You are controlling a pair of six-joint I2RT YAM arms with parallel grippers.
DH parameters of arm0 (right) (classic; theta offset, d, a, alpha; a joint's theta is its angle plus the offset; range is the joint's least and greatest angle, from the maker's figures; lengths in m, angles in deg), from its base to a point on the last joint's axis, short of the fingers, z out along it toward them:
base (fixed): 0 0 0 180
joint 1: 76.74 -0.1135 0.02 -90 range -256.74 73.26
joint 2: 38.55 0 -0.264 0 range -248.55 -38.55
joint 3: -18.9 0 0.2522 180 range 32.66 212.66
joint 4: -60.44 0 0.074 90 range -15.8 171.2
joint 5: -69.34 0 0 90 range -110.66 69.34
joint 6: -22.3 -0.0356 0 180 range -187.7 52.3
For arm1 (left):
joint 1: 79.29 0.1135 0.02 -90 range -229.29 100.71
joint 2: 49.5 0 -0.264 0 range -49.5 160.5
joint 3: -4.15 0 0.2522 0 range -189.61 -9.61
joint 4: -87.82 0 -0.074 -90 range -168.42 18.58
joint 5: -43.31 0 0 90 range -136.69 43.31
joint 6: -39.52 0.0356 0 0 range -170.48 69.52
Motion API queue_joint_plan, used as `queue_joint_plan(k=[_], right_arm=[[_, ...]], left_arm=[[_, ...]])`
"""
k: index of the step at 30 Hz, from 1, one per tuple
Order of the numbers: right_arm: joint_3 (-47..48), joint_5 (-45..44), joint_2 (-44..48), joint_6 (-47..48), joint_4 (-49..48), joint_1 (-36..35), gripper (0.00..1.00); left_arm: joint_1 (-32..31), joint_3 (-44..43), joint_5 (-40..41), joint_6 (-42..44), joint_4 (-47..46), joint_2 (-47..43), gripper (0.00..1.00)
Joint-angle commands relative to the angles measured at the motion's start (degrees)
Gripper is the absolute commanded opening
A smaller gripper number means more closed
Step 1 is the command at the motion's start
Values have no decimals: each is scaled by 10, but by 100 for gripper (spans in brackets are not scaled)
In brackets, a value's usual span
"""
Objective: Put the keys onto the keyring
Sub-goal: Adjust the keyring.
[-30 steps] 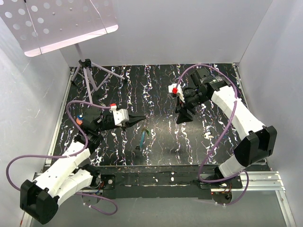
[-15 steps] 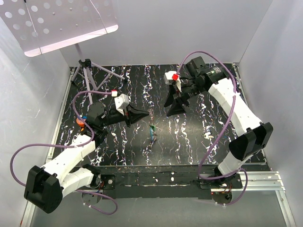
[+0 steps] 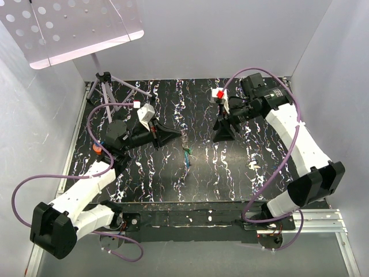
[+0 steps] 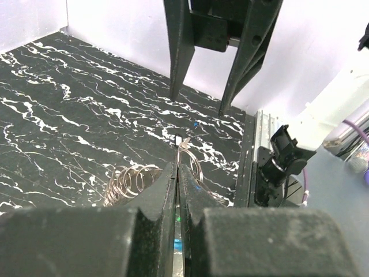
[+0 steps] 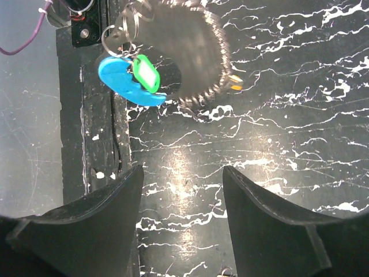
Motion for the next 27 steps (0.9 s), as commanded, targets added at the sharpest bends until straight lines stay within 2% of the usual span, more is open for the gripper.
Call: queue_joint_plan(k=[1,8,13,16,21,24,27], right_arm=[[-20,23,38,-9,-18,10,65],[-21,67,43,-5,-14,18,65],[-39,126,50,-33,-42,38,64],[-21,201,27,-52,-55,20,62],[81,156,-37,-50,-39,-63,61],[130,141,-64,-53,-33,-81,61],[130,120,-70,-71,-46,-82,61]], left_arm=[[14,-13,11,-90,-52,-13,0],[33,16,-6,-204,-132,-6,0],[33,18,-12,-198,-114,-8,0],[33,17,-20,-203,-130,2,0],[33,15,-28,-229,-158,22,0],[33,20,-21,-234,-163,25,0],[33,28,-14,-235,-169,24,0]])
